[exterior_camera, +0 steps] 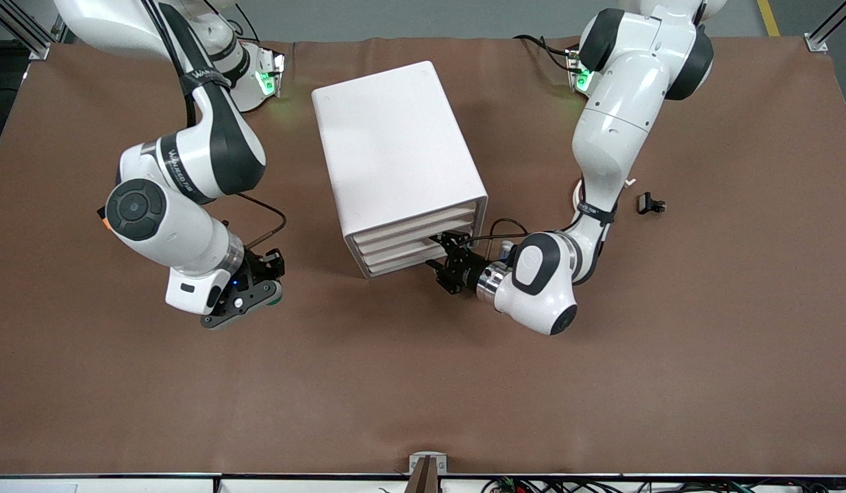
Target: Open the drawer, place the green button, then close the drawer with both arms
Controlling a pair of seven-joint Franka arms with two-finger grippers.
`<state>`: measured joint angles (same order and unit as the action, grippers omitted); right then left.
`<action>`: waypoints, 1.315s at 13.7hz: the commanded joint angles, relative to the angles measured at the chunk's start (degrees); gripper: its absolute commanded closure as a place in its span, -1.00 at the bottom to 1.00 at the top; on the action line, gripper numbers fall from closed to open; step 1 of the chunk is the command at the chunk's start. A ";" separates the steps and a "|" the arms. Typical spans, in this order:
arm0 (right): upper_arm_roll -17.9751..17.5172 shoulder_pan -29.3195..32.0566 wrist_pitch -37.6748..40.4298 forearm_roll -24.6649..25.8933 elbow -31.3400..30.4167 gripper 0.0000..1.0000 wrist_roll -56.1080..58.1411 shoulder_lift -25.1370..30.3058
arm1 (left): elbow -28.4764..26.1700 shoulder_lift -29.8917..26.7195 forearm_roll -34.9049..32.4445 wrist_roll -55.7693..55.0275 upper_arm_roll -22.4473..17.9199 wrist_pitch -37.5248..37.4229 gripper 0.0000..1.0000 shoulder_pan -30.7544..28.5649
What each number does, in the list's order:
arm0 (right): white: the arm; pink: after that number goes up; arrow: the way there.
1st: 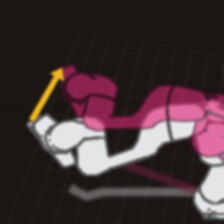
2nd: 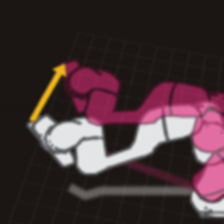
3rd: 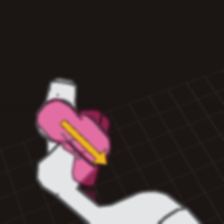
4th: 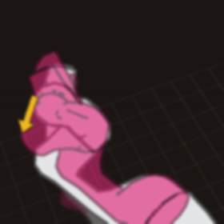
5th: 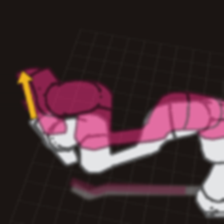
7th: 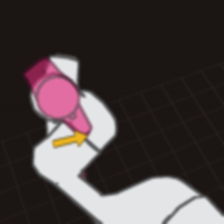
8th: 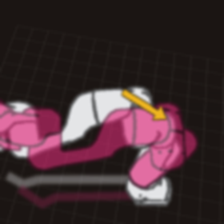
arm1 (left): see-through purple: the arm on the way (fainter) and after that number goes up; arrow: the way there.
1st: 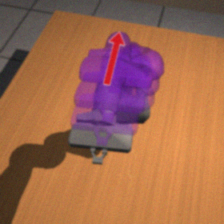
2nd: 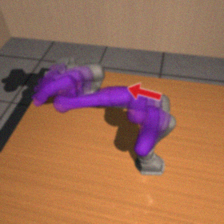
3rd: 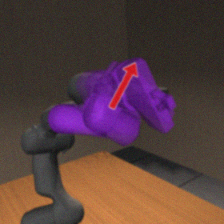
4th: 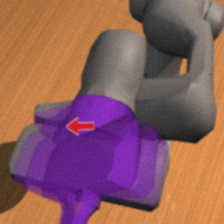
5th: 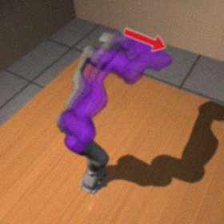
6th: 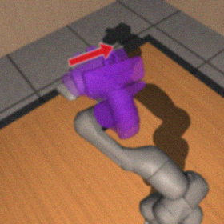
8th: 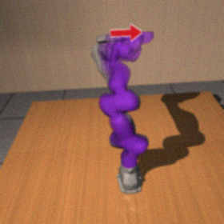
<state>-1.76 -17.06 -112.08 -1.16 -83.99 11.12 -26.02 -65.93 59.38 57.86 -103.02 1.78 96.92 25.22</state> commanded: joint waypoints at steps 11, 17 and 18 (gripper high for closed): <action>0.53 -2.35 -5.78 7.48 14.47 1.00 1.98 -11.41 | 1.77 4.34 5.16 3.26 2.97 -1.38 -0.29 -2.72; 0.62 -3.41 -6.14 7.66 15.43 1.00 2.06 -12.12 | 1.77 5.39 5.16 3.26 3.93 -1.47 -0.13 -2.37; 0.62 -3.41 -6.05 8.36 15.35 1.00 2.06 -12.12 | 1.68 5.40 5.16 3.26 4.02 -1.55 -0.03 -2.28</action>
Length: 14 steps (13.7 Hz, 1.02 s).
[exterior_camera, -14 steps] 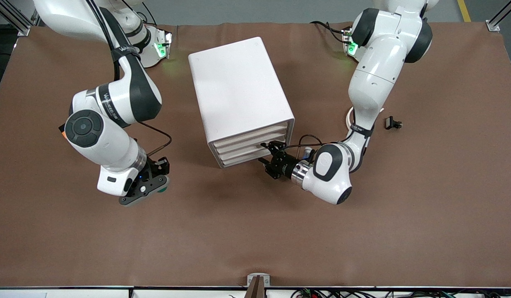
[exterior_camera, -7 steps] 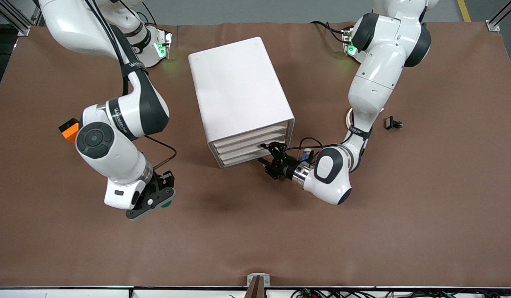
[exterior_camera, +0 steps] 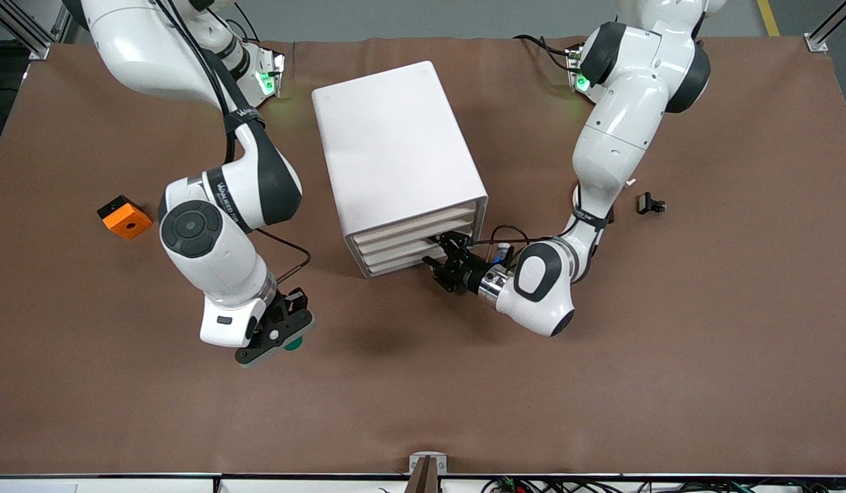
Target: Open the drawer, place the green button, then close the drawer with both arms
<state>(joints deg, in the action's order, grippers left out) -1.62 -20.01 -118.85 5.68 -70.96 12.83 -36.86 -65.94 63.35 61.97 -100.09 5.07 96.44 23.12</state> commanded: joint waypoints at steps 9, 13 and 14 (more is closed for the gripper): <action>0.39 -1.09 0.90 2.76 2.23 1.00 0.70 -0.94 | 1.69 1.26 1.05 0.34 0.99 0.50 0.45 -0.27; 0.39 -1.35 0.99 2.85 2.23 1.00 0.62 -0.85 | 1.78 1.17 1.05 0.51 0.64 5.50 0.43 -0.71; 0.39 -1.44 0.99 2.85 2.23 1.00 0.62 -0.85 | 1.86 1.08 1.05 0.51 0.64 6.38 0.43 -0.89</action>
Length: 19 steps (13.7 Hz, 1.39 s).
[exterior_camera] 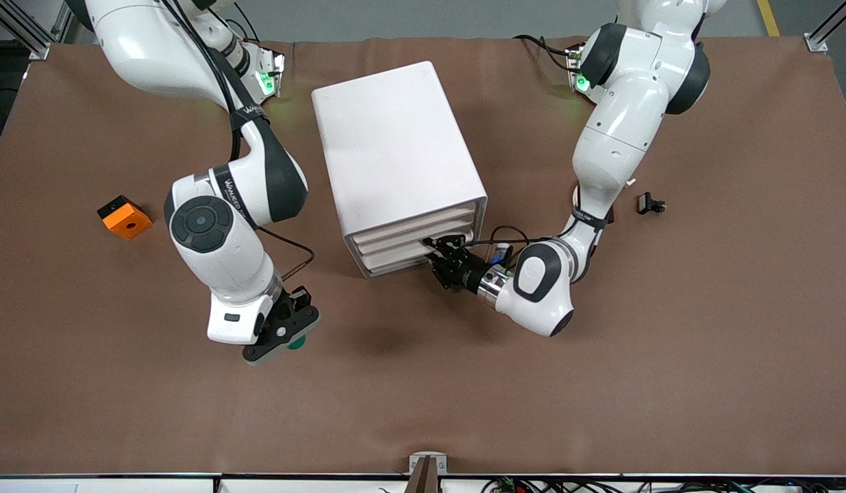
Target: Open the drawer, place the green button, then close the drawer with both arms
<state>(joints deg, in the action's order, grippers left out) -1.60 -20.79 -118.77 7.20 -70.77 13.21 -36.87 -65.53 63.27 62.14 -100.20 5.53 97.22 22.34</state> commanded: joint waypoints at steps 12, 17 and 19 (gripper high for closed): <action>0.45 -14.00 0.38 11.78 2.30 1.00 0.24 -1.01 | 4.53 0.98 3.78 6.68 0.19 13.51 0.35 -3.09; 0.11 -14.28 -0.40 10.91 2.39 1.00 0.68 -2.41 | 7.51 1.07 3.78 6.60 0.19 14.66 0.35 -3.53; 0.02 -14.28 -1.20 9.51 2.39 1.00 0.59 -3.29 | 7.69 1.07 3.78 6.86 0.19 15.80 0.35 -3.44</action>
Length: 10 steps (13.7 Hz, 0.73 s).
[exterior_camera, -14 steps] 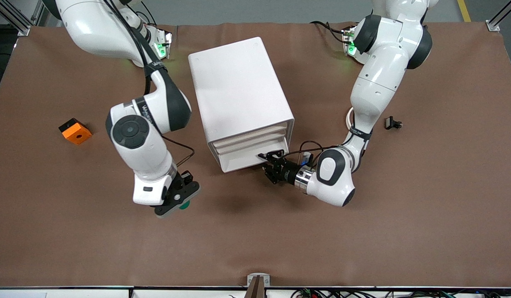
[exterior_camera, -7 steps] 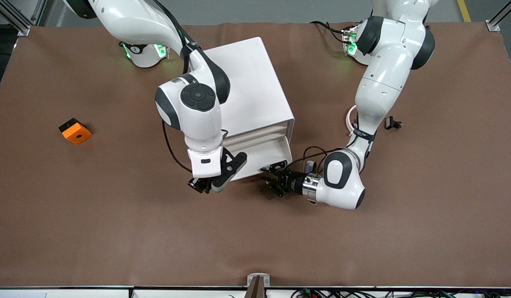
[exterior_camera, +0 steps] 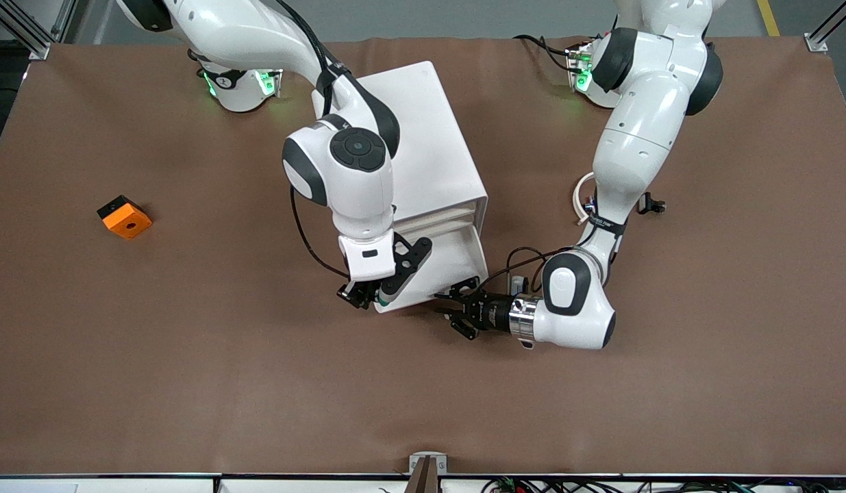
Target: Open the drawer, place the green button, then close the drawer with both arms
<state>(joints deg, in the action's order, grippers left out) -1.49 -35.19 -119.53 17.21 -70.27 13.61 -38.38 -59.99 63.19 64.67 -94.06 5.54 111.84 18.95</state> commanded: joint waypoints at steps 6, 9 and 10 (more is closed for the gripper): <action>-0.18 -0.13 -0.18 -11.49 1.98 1.00 1.95 -3.28 | 2.16 -2.88 0.72 1.34 -3.93 1.54 -0.87 -0.50; -2.02 0.04 0.09 -13.34 1.98 1.00 2.04 -3.98 | 2.07 -7.18 0.64 4.13 -7.55 1.19 -1.00 -0.85; -2.37 0.04 0.00 -13.60 1.98 1.00 1.95 -4.16 | 2.07 -8.68 0.55 4.93 -8.69 0.92 -1.00 -1.02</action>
<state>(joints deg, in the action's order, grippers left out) -2.79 -35.33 -120.13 5.24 -70.22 14.65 -41.28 -56.57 58.27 64.67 -91.21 -0.76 113.50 17.78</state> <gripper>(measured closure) 0.590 0.115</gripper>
